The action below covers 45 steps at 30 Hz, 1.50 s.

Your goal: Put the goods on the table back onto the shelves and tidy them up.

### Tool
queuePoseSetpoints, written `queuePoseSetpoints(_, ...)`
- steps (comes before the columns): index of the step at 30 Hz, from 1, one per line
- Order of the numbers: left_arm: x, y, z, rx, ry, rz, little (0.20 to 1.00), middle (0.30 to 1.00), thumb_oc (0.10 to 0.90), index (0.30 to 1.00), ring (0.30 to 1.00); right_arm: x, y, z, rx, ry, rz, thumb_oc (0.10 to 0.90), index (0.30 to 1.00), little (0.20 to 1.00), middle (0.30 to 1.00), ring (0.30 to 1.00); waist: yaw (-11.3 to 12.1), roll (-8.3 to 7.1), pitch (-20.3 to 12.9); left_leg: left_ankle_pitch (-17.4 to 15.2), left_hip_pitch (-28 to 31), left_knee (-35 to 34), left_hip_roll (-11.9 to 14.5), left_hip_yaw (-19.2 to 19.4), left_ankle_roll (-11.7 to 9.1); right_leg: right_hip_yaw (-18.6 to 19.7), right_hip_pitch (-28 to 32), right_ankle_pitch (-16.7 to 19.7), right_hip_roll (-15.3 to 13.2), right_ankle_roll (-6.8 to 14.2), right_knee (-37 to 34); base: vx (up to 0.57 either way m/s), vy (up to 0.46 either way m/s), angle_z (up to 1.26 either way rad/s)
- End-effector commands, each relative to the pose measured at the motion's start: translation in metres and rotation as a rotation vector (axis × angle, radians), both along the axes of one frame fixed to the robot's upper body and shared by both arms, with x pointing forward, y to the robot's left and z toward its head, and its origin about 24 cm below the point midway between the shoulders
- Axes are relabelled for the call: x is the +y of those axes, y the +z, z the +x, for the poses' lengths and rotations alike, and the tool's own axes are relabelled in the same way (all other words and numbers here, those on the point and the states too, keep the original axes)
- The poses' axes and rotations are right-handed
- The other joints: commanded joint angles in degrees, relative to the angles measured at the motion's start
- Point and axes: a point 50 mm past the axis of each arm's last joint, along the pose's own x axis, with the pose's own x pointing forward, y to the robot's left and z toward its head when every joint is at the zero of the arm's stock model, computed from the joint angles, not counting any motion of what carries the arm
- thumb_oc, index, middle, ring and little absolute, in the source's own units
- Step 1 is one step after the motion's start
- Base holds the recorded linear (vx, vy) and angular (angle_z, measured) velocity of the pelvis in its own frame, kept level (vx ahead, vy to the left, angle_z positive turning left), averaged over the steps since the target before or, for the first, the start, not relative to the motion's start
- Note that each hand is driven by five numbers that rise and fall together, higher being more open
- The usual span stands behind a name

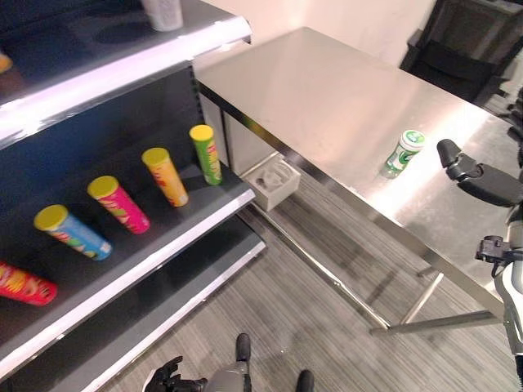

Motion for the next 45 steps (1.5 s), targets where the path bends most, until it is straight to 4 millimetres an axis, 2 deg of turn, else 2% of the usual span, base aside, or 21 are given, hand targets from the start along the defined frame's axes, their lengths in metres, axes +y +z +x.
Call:
queuePoseSetpoints(1, 0.011, 0.011, 0.022, -0.072, -0.085, 0.063, 0.900, 0.900, 0.800, 0.900, 0.900, 0.004, 0.065, 0.000, -0.230, 0.003, -0.152, 0.800, 0.900, 0.900, 0.900, 0.900, 1.92, -0.11, -3.60, -1.96, 1.00, -0.52, 2.58, -0.88, -3.45, -2.25, 0.71, -2.15, 3.43, 1.84, 1.33, 0.12, 0.121, -0.14)
queuePoseSetpoints(3, 0.012, 0.011, 0.021, -0.065, -0.092, 0.066, 0.900, 0.900, 0.800, 0.900, 0.900, 0.001, 0.064, 0.001, -0.228, -0.023, -0.157, 0.800, 0.900, 0.900, 0.900, 0.900, 1.85, -0.16, -3.23, -2.67, 2.83, -1.07, 2.57, -0.08, -2.26, -1.96, -0.66, -2.82, 2.35, 2.09, 6.34, 0.06, 0.139, -0.24)
queuePoseSetpoints(4, 0.017, 0.013, 0.024, -0.072, -0.087, 0.080, 0.900, 0.900, 0.800, 0.900, 0.900, 0.003, 0.063, 0.002, -0.227, -0.027, -0.164, 0.800, 0.900, 0.900, 0.900, 0.900, 1.92, -0.09, -1.85, -3.49, 4.70, -1.23, 3.03, 1.11, -1.35, -2.11, -3.95, -3.95, 1.07, 3.39, 14.55, 0.00, 0.123, -0.47)
queuePoseSetpoints(6, 0.023, 0.016, 0.028, -0.076, -0.087, 0.101, 0.900, 0.900, 0.800, 0.900, 0.900, 0.002, 0.063, 0.002, -0.237, -0.032, -0.147, 0.800, 0.900, 0.900, 0.900, 0.900, 1.65, -0.01, -0.76, -3.48, 5.33, -1.26, 3.91, 1.98, -0.70, -2.38, -7.94, -3.30, -0.38, 5.05, 22.09, -0.03, 0.050, -0.81)
queuePoseSetpoints(7, 0.025, 0.017, 0.028, -0.079, -0.082, 0.109, 0.900, 0.900, 0.800, 0.900, 0.900, 0.003, 0.062, 0.001, -0.236, -0.032, -0.149, 0.800, 0.900, 0.900, 0.900, 0.900, 1.68, -0.09, -0.60, -3.81, 5.61, -1.32, 4.19, 2.25, -0.59, -2.81, -8.94, -2.86, -2.01, 5.29, 23.73, -0.01, 0.001, -0.54)
queuePoseSetpoints(8, 0.025, 0.017, 0.028, -0.079, -0.082, 0.110, 0.900, 0.900, 0.800, 0.900, 0.900, 0.003, 0.062, 0.001, -0.236, -0.032, -0.148, 0.800, 0.900, 0.900, 0.900, 0.900, 1.72, -0.17, -0.61, -3.84, 5.59, -1.30, 4.11, 2.29, -0.54, -2.73, -9.12, -2.99, -2.14, 5.34, 24.05, 0.01, -0.048, -0.14)
queuePoseSetpoints(10, 0.028, 0.020, 0.031, -0.090, -0.085, 0.122, 0.900, 0.900, 0.800, 0.900, 0.900, 0.002, 0.062, 0.001, -0.234, -0.035, -0.148, 0.800, 0.900, 0.900, 0.900, 0.900, 2.37, -0.07, -1.19, -4.64, 5.68, -1.41, 5.27, 2.30, -1.09, -4.83, -8.54, -2.31, -6.14, 4.58, 21.16, 0.06, -0.143, -0.13)
queuePoseSetpoints(11, 0.030, 0.022, 0.034, -0.102, -0.090, 0.125, 0.900, 0.900, 0.800, 0.900, 0.900, 0.000, 0.061, 0.003, -0.215, -0.031, -0.143, 0.800, 0.900, 0.900, 0.900, 0.900, 2.67, -0.25, -1.78, -5.14, 5.36, -1.47, 5.88, 1.51, -1.73, -5.54, -8.00, 0.43, -9.12, 4.87, 17.01, 0.11, -0.215, -0.41)
queuePoseSetpoints(12, 0.030, 0.022, 0.035, -0.099, -0.093, 0.131, 0.900, 0.900, 0.800, 0.900, 0.900, -0.003, 0.059, 0.004, -0.193, -0.047, -0.153, 0.800, 0.900, 0.900, 0.900, 0.900, 2.63, -0.87, -2.01, -5.49, 5.19, -1.32, 5.69, 1.08, -2.01, -4.56, -7.26, 1.21, -9.35, 5.20, 14.31, 0.11, -0.217, -0.26)
queuePoseSetpoints(14, 0.033, 0.024, 0.035, -0.113, -0.089, 0.133, 0.900, 0.900, 0.800, 0.900, 0.900, -0.002, 0.054, 0.004, -0.140, -0.015, -0.164, 0.800, 0.900, 0.900, 0.900, 0.900, 2.48, -2.34, -2.64, -5.66, 5.19, -0.67, 5.36, 1.12, -2.36, -2.83, -5.23, 2.23, -8.65, 6.24, 9.39, 0.07, -0.124, 0.16)
queuePoseSetpoints(15, 0.034, 0.024, 0.034, -0.112, -0.090, 0.134, 0.900, 0.900, 0.800, 0.900, 0.900, -0.002, 0.053, 0.004, -0.138, -0.014, -0.163, 0.800, 0.900, 0.900, 0.900, 0.900, 2.57, -2.41, -2.77, -5.70, 5.14, -0.62, 5.35, 1.19, -2.36, -2.82, -5.11, 2.44, -8.60, 6.25, 8.99, 0.10, -0.153, 0.27)
queuePoseSetpoints(16, 0.034, 0.023, 0.032, -0.103, -0.085, 0.127, 0.900, 0.900, 0.800, 0.900, 0.900, -0.003, 0.047, 0.003, -0.116, -0.001, -0.134, 0.800, 0.900, 0.900, 0.900, 0.900, 2.96, -3.60, -3.82, -5.61, 4.96, -0.07, 5.68, 1.90, -2.95, -4.04, -3.75, 3.00, -8.05, 6.86, 6.02, 0.11, -0.167, 0.33)
queuePoseSetpoints(18, 0.034, 0.023, 0.030, -0.102, -0.081, 0.122, 0.900, 0.900, 0.800, 0.900, 0.900, -0.003, 0.044, 0.003, -0.098, 0.018, -0.125, 0.800, 0.900, 0.900, 0.900, 0.900, 2.81, -3.72, -4.26, -5.49, 4.91, 0.09, 6.33, 1.72, -3.48, -4.43, -2.92, 3.55, -7.30, 6.86, 4.23, 0.09, -0.168, 0.13)
queuePoseSetpoints(19, 0.031, 0.021, 0.029, -0.099, -0.074, 0.105, 0.900, 0.900, 0.800, 0.900, 0.900, 0.000, 0.038, 0.004, -0.050, 0.058, -0.133, 0.800, 0.900, 0.900, 0.900, 0.900, 2.77, -3.82, -4.47, -5.16, 5.00, 0.04, 7.45, 1.49, -4.26, -4.37, -2.31, 3.69, -6.01, 6.47, 2.72, 0.05, -0.114, 0.11)
queuePoseSetpoints(24, 0.025, 0.018, 0.024, -0.082, -0.089, 0.080, 0.900, 0.900, 0.800, 0.900, 0.900, 0.003, 0.027, 0.005, 0.037, 0.106, -0.157, 0.800, 0.900, 0.900, 0.900, 0.900, 2.45, -3.45, -4.47, -4.50, 5.15, -0.28, 9.26, 0.83, -5.55, -5.23, -0.83, 2.74, -4.08, 5.70, 0.77, 0.04, -0.125, 0.12)
queuePoseSetpoints(27, 0.018, 0.012, 0.016, -0.051, -0.104, 0.057, 0.900, 0.900, 0.800, 0.900, 0.900, 0.007, 0.008, 0.008, 0.123, 0.139, -0.148, 0.800, 0.900, 0.900, 0.900, 0.900, 2.39, -2.86, -4.25, -3.79, 5.66, -1.13, 10.24, 0.72, -6.32, -6.01, -0.43, 1.59, -3.03, 5.07, 0.77, 0.03, -0.067, 0.13)
queuePoseSetpoints(34, 0.014, 0.010, 0.013, -0.034, -0.134, 0.060, 0.900, 0.900, 0.800, 0.900, 0.900, 0.010, -0.017, 0.016, 0.201, 0.106, -0.146, 0.800, 0.900, 0.900, 0.900, 0.900, 3.04, -2.04, -3.93, -3.67, 5.63, -2.01, 9.98, 0.65, -6.38, -7.02, -0.51, 1.37, -3.09, 5.05, 0.77, 0.04, 0.012, 0.07)
queuePoseSetpoints(40, 0.016, 0.011, 0.013, -0.030, -0.153, 0.078, 0.900, 0.900, 0.800, 0.900, 0.900, 0.002, -0.020, 0.024, 0.191, 0.001, -0.148, 0.800, 0.900, 0.900, 0.900, 0.900, 3.96, -1.62, -3.17, -3.42, 4.00, -2.08, 9.59, 0.24, -6.48, -8.16, -1.64, 1.88, -3.81, 5.42, 0.77, 0.02, 0.020, 0.15)
queuePoseSetpoints(45, 0.019, 0.015, 0.022, -0.063, -0.156, 0.103, 0.900, 0.900, 0.800, 0.900, 0.900, -0.003, -0.009, 0.032, 0.117, -0.103, -0.140, 0.800, 0.900, 0.900, 0.900, 0.900, 5.18, -1.16, -1.77, -3.05, 1.89, -2.08, 8.91, -0.75, -6.37, -8.97, -2.92, 2.41, -4.54, 5.72, 0.77, 0.01, 0.024, 0.09)
